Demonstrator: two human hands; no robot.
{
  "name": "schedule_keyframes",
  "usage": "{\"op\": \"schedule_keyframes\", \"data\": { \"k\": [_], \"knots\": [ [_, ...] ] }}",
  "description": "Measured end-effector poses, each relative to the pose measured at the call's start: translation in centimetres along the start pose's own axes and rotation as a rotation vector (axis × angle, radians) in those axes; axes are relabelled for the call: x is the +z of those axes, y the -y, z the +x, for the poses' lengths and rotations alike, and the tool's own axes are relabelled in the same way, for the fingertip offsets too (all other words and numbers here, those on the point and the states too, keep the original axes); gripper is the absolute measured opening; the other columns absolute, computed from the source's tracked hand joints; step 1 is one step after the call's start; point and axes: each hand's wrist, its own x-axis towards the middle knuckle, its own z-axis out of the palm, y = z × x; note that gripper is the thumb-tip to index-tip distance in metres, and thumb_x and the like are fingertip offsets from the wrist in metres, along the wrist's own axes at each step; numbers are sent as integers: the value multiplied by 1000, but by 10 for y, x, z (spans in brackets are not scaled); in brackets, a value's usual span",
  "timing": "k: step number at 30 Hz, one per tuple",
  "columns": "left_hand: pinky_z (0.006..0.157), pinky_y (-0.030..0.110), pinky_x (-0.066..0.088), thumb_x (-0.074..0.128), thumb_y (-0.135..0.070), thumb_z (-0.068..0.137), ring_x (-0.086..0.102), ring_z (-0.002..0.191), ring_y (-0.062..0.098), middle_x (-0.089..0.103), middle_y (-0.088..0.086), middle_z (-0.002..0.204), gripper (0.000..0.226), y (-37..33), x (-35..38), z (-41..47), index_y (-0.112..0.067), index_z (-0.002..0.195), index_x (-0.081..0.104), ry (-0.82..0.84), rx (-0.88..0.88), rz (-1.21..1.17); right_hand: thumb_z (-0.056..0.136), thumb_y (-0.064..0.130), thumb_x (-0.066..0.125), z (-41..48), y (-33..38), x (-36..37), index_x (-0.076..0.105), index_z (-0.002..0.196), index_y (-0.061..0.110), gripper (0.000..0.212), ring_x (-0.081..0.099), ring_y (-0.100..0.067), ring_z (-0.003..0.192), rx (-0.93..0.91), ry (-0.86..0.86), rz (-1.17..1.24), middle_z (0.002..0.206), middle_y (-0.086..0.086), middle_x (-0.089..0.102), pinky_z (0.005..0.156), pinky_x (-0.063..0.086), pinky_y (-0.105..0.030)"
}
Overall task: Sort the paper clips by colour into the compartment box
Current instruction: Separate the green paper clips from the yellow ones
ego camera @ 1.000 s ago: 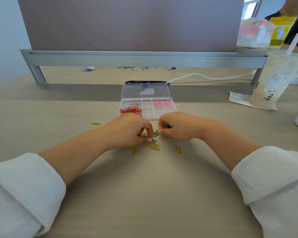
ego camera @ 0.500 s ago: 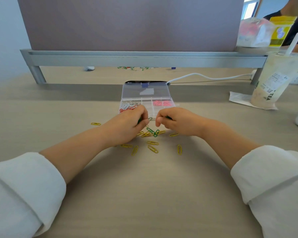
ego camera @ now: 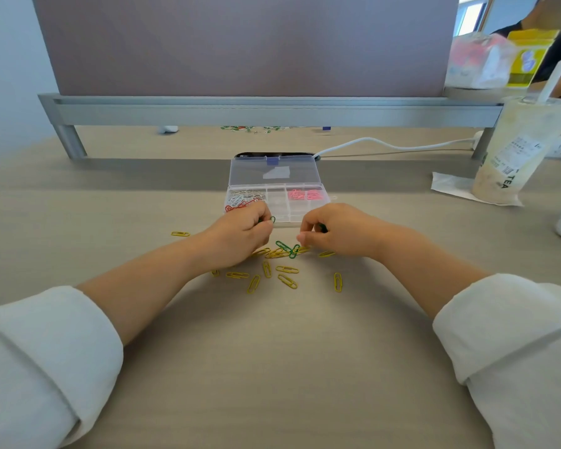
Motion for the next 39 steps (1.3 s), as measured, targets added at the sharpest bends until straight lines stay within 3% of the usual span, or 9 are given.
{"op": "schedule_keyframes", "data": {
  "k": [7, 9, 11, 14, 18, 25, 27, 32, 39],
  "knots": [
    [52, 19, 38, 42, -21, 96, 48, 55, 6, 60, -9, 70, 16, 3, -1, 0, -27, 81, 39, 30, 47, 151, 93, 42, 48, 0, 2, 0, 54, 58, 23, 41, 47, -4, 58, 36, 43, 5, 61, 10, 54, 61, 38, -17],
    [63, 22, 43, 39, -18, 97, 58, 80, 10, 59, -11, 67, 10, 5, 0, 1, -27, 101, 43, 40, 52, 116, 92, 41, 50, 0, 1, 0, 57, 63, 19, 37, 47, -4, 59, 18, 7, 28, 63, 10, 54, 59, 38, -17],
    [63, 15, 42, 35, -15, 98, 58, 90, 13, 58, -12, 69, 27, 5, 0, 1, -27, 121, 42, 45, 66, 162, 91, 36, 55, 0, 1, 0, 64, 79, 18, 23, 44, -3, 60, -10, -40, 29, 64, 12, 49, 57, 36, -19],
    [57, 8, 37, 33, -11, 97, 51, 66, -1, 58, -15, 76, 27, 8, -1, 1, -26, 111, 51, 41, 107, 278, 86, 26, 63, -1, 3, 0, 69, 96, 24, 12, 41, -2, 60, -46, -46, -10, 64, 14, 43, 58, 34, -18],
    [60, 11, 36, 33, -13, 97, 48, 67, 0, 54, -15, 77, 22, 9, -1, 0, -26, 93, 50, -15, 160, 353, 82, 20, 68, -2, 5, -2, 73, 93, 23, 13, 43, -4, 58, -73, -36, -46, 61, 12, 44, 58, 35, -13],
    [69, 26, 39, 38, -33, 97, 55, 84, 16, 64, -7, 92, 28, 5, 1, 1, -27, 109, 62, -22, 245, 674, 86, 21, 62, -5, 10, -1, 71, 94, 17, 13, 41, -1, 56, -126, -49, -149, 58, 16, 42, 58, 36, -21],
    [67, 24, 38, 43, -37, 94, 49, 76, 12, 57, -10, 80, 26, 3, 0, 1, -34, 111, 63, -3, 241, 719, 87, 24, 59, -4, 10, 0, 69, 98, 18, 16, 40, -3, 58, -135, -60, -205, 61, 17, 41, 64, 35, -23],
    [65, 22, 34, 50, -31, 92, 43, 70, 11, 44, -11, 69, 22, 1, -1, 2, -31, 108, 65, -23, 219, 678, 91, 23, 50, -4, 10, 2, 64, 105, 17, 21, 40, -9, 77, -146, -68, -310, 80, 8, 49, 68, 34, -23],
    [58, 19, 32, 62, -36, 84, 43, 61, 2, 42, -15, 64, 20, 1, -7, 8, -30, 102, 65, 33, 121, 554, 93, 21, 47, -4, 0, 1, 59, 103, 14, 17, 49, -15, 80, -89, -33, -141, 96, 0, 61, 72, 42, -27]
  ]
}}
